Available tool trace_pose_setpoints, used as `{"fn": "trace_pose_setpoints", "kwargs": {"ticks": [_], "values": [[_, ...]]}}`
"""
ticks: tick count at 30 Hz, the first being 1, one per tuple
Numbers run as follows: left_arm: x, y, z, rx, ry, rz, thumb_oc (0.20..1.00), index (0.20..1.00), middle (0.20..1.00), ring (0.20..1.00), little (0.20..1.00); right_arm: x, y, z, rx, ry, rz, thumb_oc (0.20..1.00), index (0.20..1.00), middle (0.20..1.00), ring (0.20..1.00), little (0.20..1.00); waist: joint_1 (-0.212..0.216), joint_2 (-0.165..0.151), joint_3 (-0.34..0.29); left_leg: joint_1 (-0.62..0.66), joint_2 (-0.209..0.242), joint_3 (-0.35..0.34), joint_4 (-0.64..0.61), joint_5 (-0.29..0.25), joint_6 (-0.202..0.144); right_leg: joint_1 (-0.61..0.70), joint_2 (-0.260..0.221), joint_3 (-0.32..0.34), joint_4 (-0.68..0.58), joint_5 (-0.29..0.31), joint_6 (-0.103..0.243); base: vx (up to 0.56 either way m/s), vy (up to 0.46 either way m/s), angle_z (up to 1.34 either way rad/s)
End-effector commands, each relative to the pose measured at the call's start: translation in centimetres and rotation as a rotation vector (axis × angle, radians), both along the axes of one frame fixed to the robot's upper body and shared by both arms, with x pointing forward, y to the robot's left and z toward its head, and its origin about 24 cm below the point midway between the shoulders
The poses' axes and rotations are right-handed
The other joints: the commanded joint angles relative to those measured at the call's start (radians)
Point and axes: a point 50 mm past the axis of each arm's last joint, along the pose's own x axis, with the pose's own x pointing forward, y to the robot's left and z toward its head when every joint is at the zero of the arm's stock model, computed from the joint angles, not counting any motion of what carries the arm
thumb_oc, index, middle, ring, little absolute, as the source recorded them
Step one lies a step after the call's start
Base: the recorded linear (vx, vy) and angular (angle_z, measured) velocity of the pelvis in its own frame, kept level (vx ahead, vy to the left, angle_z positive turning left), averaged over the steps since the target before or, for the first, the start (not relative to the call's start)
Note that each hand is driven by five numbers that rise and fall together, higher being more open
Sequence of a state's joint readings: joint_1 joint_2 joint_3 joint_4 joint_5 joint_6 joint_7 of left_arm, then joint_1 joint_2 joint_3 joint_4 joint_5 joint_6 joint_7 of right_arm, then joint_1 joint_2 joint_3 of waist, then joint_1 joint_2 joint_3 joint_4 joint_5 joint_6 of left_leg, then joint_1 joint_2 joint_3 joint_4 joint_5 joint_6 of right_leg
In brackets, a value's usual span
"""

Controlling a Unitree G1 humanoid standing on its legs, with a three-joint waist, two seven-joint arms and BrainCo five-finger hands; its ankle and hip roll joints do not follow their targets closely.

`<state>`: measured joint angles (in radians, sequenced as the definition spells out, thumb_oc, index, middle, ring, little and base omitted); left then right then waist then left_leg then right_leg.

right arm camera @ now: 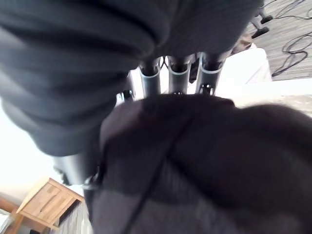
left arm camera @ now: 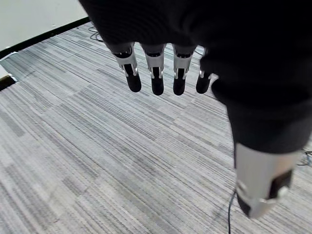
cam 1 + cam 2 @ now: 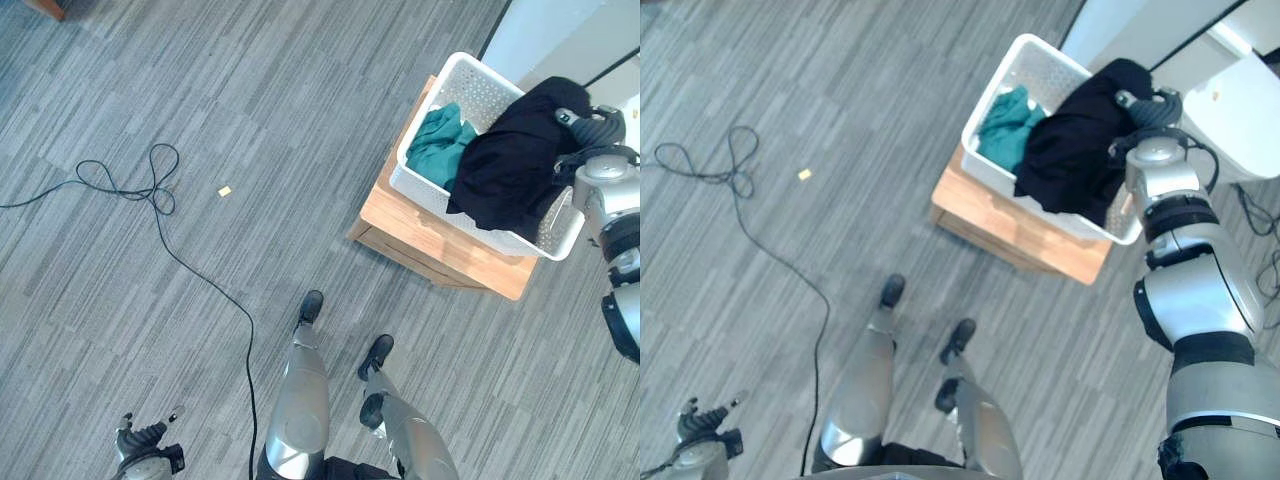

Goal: Tidy up the quilt and then pick up the clothes from the bed and put them into the laundry hamper.

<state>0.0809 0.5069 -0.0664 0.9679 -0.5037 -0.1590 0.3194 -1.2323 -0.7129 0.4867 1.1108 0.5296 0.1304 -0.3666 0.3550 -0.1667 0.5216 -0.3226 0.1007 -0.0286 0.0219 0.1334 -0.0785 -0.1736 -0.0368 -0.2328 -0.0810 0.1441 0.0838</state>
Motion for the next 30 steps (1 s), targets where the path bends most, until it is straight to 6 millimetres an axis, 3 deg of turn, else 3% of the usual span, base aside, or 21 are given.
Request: {"fn": "trace_pose_setpoints", "kwargs": {"ticks": [1, 7, 9, 10, 11, 12, 14, 15, 17, 20, 21, 22, 23, 27, 30], "values": [[-2.0, 1.0, 0.2, 0.080, 0.028, 0.046, 1.000, 1.000, 1.000, 1.000, 1.000, -0.3, 0.1, 2.2, -0.058, -0.096, 0.002, 1.000, 1.000, 1.000, 1.000, 1.000, -0.009, -0.010, -0.002, -0.015, 0.010, -0.044, -0.050, -0.044, -0.033, 0.072, -0.062, -0.010, -0.006, -0.079, 0.099, -0.04, 0.068, -0.08], [-2.2, 0.8, 0.2, 0.077, -0.033, 0.086, 1.000, 1.000, 1.000, 1.000, 1.000, -1.1, -0.6, -1.1, 0.023, -0.151, -0.015, 1.000, 1.000, 1.000, 1.000, 1.000, -0.036, -0.009, -0.005, 0.043, 0.012, -0.020, -0.052, -0.055, -0.026, 0.113, -0.064, 0.007, -0.006, -0.082, 0.095, -0.03, 0.060, -0.07], [-3.4, 0.1, -0.2, 0.072, -0.057, 0.116, 1.000, 1.000, 1.000, 1.000, 1.000, -3.0, -2.3, -3.5, 0.049, -0.219, -0.082, 1.000, 1.000, 1.000, 1.000, 1.000, -0.070, -0.013, -0.031, 0.078, 0.015, -0.003, -0.064, -0.059, -0.020, 0.131, -0.066, 0.022, -0.004, -0.084, 0.096, -0.02, 0.124, -0.02], [-3.5, 0.1, -0.2, 0.070, -0.056, 0.116, 1.000, 1.000, 1.000, 1.000, 1.000, -3.2, -2.4, -3.7, 0.054, -0.224, -0.092, 1.000, 1.000, 1.000, 1.000, 1.000, -0.070, -0.014, -0.033, 0.081, 0.015, -0.002, -0.065, -0.059, -0.019, 0.132, -0.067, 0.023, -0.004, -0.084, 0.096, 0.00, 0.069, -0.01], [-3.9, -0.2, -0.4, 0.069, -0.057, 0.131, 1.000, 1.000, 1.000, 1.000, 1.000, -4.3, -3.2, -5.1, 0.077, -0.229, -0.109, 1.000, 1.000, 1.000, 1.000, 1.000, -0.085, -0.017, -0.043, 0.091, 0.015, 0.001, -0.069, -0.062, -0.016, 0.138, -0.068, 0.027, -0.003, -0.084, 0.097, 0.03, 0.088, -0.10], [-5.5, -1.2, -1.0, 0.060, -0.035, 0.180, 1.000, 1.000, 1.000, 1.000, 1.000, -8.5, -4.7, -11.0, 0.166, -0.208, -0.175, 1.000, 1.000, 1.000, 1.000, 1.000, -0.127, -0.029, -0.085, 0.128, 0.012, 0.016, -0.085, -0.066, -0.003, 0.157, -0.073, 0.043, 0.000, -0.084, 0.100, 0.03, 0.091, -0.17], [-6.3, -1.6, -1.4, 0.052, -0.017, 0.202, 1.000, 1.000, 1.000, 1.000, 1.000, -10.7, -4.8, -13.9, 0.208, -0.182, -0.214, 1.000, 1.000, 1.000, 1.000, 1.000, -0.152, -0.034, -0.108, 0.146, 0.010, 0.025, -0.089, -0.070, 0.002, 0.165, -0.076, 0.050, 0.003, -0.083, 0.104, 0.05, 0.075, -0.12], [-8.0, -2.3, -2.1, 0.042, 0.036, 0.229, 1.000, 1.000, 1.000, 1.000, 1.000, -14.8, -5.3, -19.4, 0.280, -0.070, -0.260, 1.000, 1.000, 1.000, 1.000, 1.000, -0.196, -0.036, -0.148, 0.187, 0.008, 0.046, -0.091, -0.078, 0.008, 0.186, -0.084, 0.061, 0.014, -0.082, 0.109, 0.05, 0.078, -0.17], [-9.1, -2.9, -2.7, 0.032, 0.080, 0.232, 1.000, 1.000, 1.000, 1.000, 1.000, -17.3, -5.4, -22.4, 0.298, 0.035, -0.285, 1.000, 1.000, 1.000, 1.000, 1.000, -0.221, -0.033, -0.182, 0.208, 0.004, 0.059, -0.092, -0.078, 0.013, 0.195, -0.091, 0.064, 0.020, -0.078, 0.115, 0.06, 0.060, -0.27], [-11.6, -3.9, -3.9, 0.005, 0.204, 0.213, 1.000, 1.000, 1.000, 1.000, 1.000, -22.9, -4.2, -29.8, 0.351, 0.390, -0.264, 1.000, 1.000, 1.000, 1.000, 1.000, -0.277, -0.006, -0.254, 0.288, -0.004, 0.111, -0.094, -0.085, 0.019, 0.235, -0.109, 0.071, 0.025, -0.066, 0.122, 0.03, 0.095, -0.27], [-11.6, -3.9, -4.0, 0.004, 0.210, 0.211, 1.000, 1.000, 1.000, 1.000, 1.000, -23.2, -4.0, -30.3, 0.365, 0.418, -0.260, 1.000, 1.000, 1.000, 1.000, 1.000, -0.280, -0.004, -0.256, 0.293, -0.004, 0.114, -0.095, -0.086, 0.019, 0.237, -0.110, 0.071, 0.024, -0.066, 0.122, -0.06, 0.128, -0.33], [-11.6, -4.5, -4.5, -0.014, 0.253, 0.194, 1.000, 1.000, 1.000, 1.000, 1.000, -25.5, -2.1, -33.6, 0.387, 0.597, -0.211, 1.000, 1.000, 1.000, 1.000, 1.000, -0.298, 0.014, -0.274, 0.330, -0.012, 0.129, -0.099, -0.093, 0.026, 0.251, -0.118, 0.075, 0.021, -0.058, 0.122, -0.08, 0.108, -0.35], [-11.3, -4.8, -4.7, -0.026, 0.273, 0.183, 1.000, 1.000, 1.000, 1.000, 1.000, -27.1, -1.0, -35.3, 0.407, 0.695, -0.198, 1.000, 1.000, 1.000, 1.000, 1.000, -0.305, 0.026, -0.283, 0.348, -0.017, 0.135, -0.102, -0.096, 0.028, 0.260, -0.121, 0.077, 0.016, -0.054, 0.121, -0.10, 0.130, -0.34], [-9.8, -7.7, -6.1, -0.080, 0.364, 0.107, 1.000, 1.000, 1.000, 1.000, 1.000, -32.4, 3.2, -39.8, 0.402, 1.130, -0.153, 1.000, 1.000, 1.000, 1.000, 1.000, -0.320, 0.085, -0.310, 0.404, -0.045, 0.131, -0.109, -0.117, 0.039, 0.297, -0.128, 0.076, -0.006, -0.054, 0.110, -0.08, 0.140, -0.07], [-8.5, -9.4, -6.7, -0.116, 0.400, 0.054, 1.000, 1.000, 1.000, 1.000, 1.000, -35.2, 5.0, -40.9, 0.395, 1.344, -0.152, 1.000, 1.000, 1.000, 1.000, 1.000, -0.330, 0.121, -0.327, 0.419, -0.059, 0.120, -0.109, -0.124, 0.040, 0.310, -0.131, 0.069, -0.006, -0.065, 0.100, -0.07, 0.149, -0.02]]}}
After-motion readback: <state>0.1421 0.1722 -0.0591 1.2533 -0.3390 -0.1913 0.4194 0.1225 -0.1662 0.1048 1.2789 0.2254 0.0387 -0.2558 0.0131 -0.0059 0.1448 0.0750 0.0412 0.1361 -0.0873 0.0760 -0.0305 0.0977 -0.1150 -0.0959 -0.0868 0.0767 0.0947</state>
